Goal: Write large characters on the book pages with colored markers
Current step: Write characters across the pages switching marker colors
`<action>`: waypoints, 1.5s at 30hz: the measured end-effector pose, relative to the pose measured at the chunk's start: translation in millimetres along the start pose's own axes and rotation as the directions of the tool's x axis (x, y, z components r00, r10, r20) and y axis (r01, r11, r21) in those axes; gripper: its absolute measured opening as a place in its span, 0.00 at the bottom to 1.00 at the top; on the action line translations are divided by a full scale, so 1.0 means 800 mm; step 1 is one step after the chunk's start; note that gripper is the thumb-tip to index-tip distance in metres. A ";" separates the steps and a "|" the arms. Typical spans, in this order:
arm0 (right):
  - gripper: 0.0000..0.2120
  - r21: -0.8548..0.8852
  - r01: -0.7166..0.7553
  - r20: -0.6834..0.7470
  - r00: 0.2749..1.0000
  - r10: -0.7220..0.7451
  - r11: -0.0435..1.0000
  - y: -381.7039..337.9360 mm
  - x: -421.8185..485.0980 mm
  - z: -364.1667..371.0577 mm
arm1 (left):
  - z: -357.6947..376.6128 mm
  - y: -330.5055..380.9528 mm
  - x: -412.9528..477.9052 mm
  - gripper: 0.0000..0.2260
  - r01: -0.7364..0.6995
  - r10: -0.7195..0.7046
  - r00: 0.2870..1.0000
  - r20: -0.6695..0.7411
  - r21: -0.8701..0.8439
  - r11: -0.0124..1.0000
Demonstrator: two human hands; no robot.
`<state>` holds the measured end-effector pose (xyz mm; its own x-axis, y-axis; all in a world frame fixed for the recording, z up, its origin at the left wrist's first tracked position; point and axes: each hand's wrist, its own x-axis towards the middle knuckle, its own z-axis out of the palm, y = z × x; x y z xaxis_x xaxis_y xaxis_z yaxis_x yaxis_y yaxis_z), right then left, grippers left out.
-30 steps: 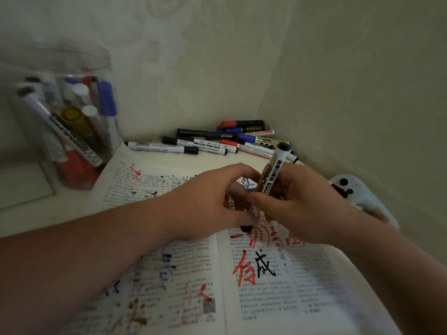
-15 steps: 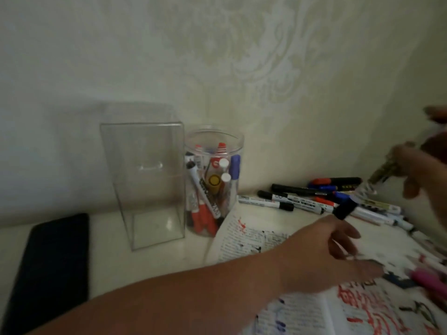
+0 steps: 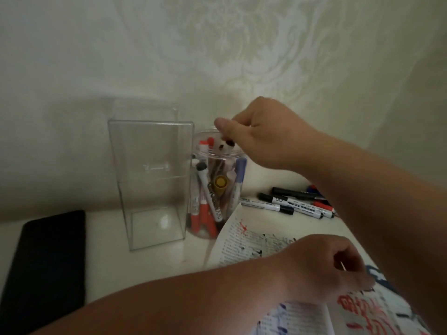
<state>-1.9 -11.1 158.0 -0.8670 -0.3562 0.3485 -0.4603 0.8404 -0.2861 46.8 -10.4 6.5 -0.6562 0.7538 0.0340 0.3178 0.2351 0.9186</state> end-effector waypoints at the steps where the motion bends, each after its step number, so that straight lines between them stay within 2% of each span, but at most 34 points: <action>1: 0.27 -0.028 0.008 0.056 0.998 -0.007 1.000 0.004 -0.004 0.003 | 0.000 -0.001 0.001 0.11 -0.001 0.001 1.000 0.007 -0.005 1.000; 2: 0.28 -0.034 0.041 0.067 0.997 -0.039 0.999 0.010 -0.008 0.005 | 0.001 -0.003 0.001 0.11 -0.002 0.002 1.000 0.011 -0.008 1.000; 3: 0.25 -0.040 0.089 0.018 0.996 -0.089 0.995 0.017 -0.012 0.006 | 0.001 -0.004 0.002 0.11 -0.002 0.003 1.000 0.013 -0.014 1.000; 5: 0.17 0.013 0.186 -0.264 0.948 -0.176 0.982 0.036 -0.017 0.006 | 0.003 -0.006 0.004 0.10 -0.010 0.011 1.000 0.014 -0.029 1.000; 6: 0.13 0.090 0.186 -0.419 0.898 -0.132 0.978 0.047 -0.018 0.005 | 0.004 -0.007 0.005 0.09 -0.024 0.024 1.000 0.008 -0.031 0.999; 7: 0.11 0.174 0.133 -0.498 0.867 -0.029 0.976 0.061 -0.018 0.006 | 0.004 -0.007 0.006 0.08 -0.038 0.038 0.999 0.002 -0.032 0.999; 8: 0.10 0.235 0.033 -0.481 0.872 0.087 0.971 0.077 -0.018 0.007 | 0.005 -0.007 0.007 0.07 -0.040 0.040 0.999 -0.002 -0.032 0.999; 9: 0.10 0.201 -0.107 -0.362 0.916 0.176 0.974 0.091 -0.019 0.012 | 0.005 -0.007 0.007 0.06 -0.036 0.036 0.999 0.001 -0.040 0.999; 10: 0.10 0.048 -0.212 -0.199 0.956 0.217 0.976 0.106 -0.021 0.019 | 0.006 -0.008 0.008 0.05 -0.031 0.031 1.000 0.006 -0.052 0.998; 12: 0.12 -0.217 -0.202 0.096 0.969 0.227 0.955 0.127 -0.029 0.039 | 0.008 -0.009 0.010 0.06 -0.032 0.033 0.999 0.016 -0.075 0.997; 14: 0.12 -0.302 -0.126 0.277 0.937 0.213 0.945 0.134 -0.036 0.058 | 0.010 -0.009 0.009 0.09 -0.071 0.072 0.997 0.007 -0.090 0.993; 16: 0.15 -0.346 -0.065 0.368 0.908 0.199 0.936 0.137 -0.037 0.073 | 0.011 -0.009 0.009 0.08 -0.106 0.105 0.994 -0.016 -0.099 0.989; 19: 0.16 -0.408 -0.016 0.417 0.886 0.202 0.913 0.134 -0.037 0.083 | 0.010 -0.010 0.009 0.07 -0.110 0.107 0.994 -0.033 -0.104 0.989; 21: 0.14 -0.432 -0.012 0.422 0.881 0.214 0.902 0.133 -0.039 0.078 | 0.011 -0.014 0.011 0.07 -0.108 0.106 0.994 -0.029 -0.103 0.989; 23: 0.10 -0.422 -0.079 0.351 0.904 0.243 0.903 0.136 -0.044 0.059 | 0.010 -0.015 0.011 0.05 -0.105 0.101 0.994 -0.044 -0.106 0.989; 25: 0.06 -0.367 -0.215 0.196 0.933 0.302 0.905 0.142 -0.059 0.028 | 0.011 -0.017 0.014 0.07 -0.091 0.080 0.994 -0.076 -0.149 0.985; 26: 0.08 -0.293 -0.300 0.105 0.934 0.342 0.908 0.148 -0.072 0.012 | 0.012 -0.017 0.014 0.09 -0.086 0.069 0.993 -0.098 -0.184 0.979; 28: 0.09 0.026 -0.456 -0.072 0.887 0.457 0.890 0.162 -0.111 -0.016 | 0.013 -0.017 0.016 0.12 -0.077 0.039 0.989 -0.144 -0.271 0.960; 30: 0.08 0.351 -0.501 -0.159 0.801 0.577 0.791 0.171 -0.165 -0.036 | 0.012 -0.015 0.017 0.12 -0.081 0.022 0.980 -0.199 -0.293 0.953; 33: 0.06 0.585 -0.477 -0.085 0.768 0.635 0.656 0.168 -0.241 -0.041 | 0.011 -0.009 0.014 0.10 -0.119 0.056 0.956 -0.288 -0.203 0.972; 35: 0.02 0.752 -0.435 0.040 0.780 0.624 0.496 0.162 -0.271 -0.030 | 0.015 -0.003 0.009 0.15 -0.135 0.113 0.954 -0.277 -0.064 0.989; 37: 0.05 0.823 -0.391 0.094 0.809 0.580 0.412 0.161 -0.290 -0.013 | 0.021 0.005 0.003 0.12 -0.159 0.193 0.961 -0.199 0.175 0.972; 39: 0.07 0.852 -0.330 0.050 0.823 0.566 0.406 0.162 -0.301 0.004 | 0.026 0.009 -0.001 0.10 -0.193 0.246 0.964 -0.102 0.368 0.910; 41: 0.06 0.854 -0.308 0.006 0.812 0.583 0.420 0.159 -0.307 0.013 | 0.029 0.010 -0.003 0.12 -0.210 0.245 0.969 -0.038 0.398 0.893; 45: 0.05 0.837 -0.255 -0.046 0.848 0.528 0.484 0.158 -0.313 0.021 | 0.028 0.010 -0.003 0.16 -0.233 0.236 0.971 0.036 0.355 0.905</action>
<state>153.6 177.6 19.7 -0.9694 0.1605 0.1858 -0.1611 0.1553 -0.9746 66.6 3.3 4.6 -0.5373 0.8099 0.2354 0.6836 0.2547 0.6840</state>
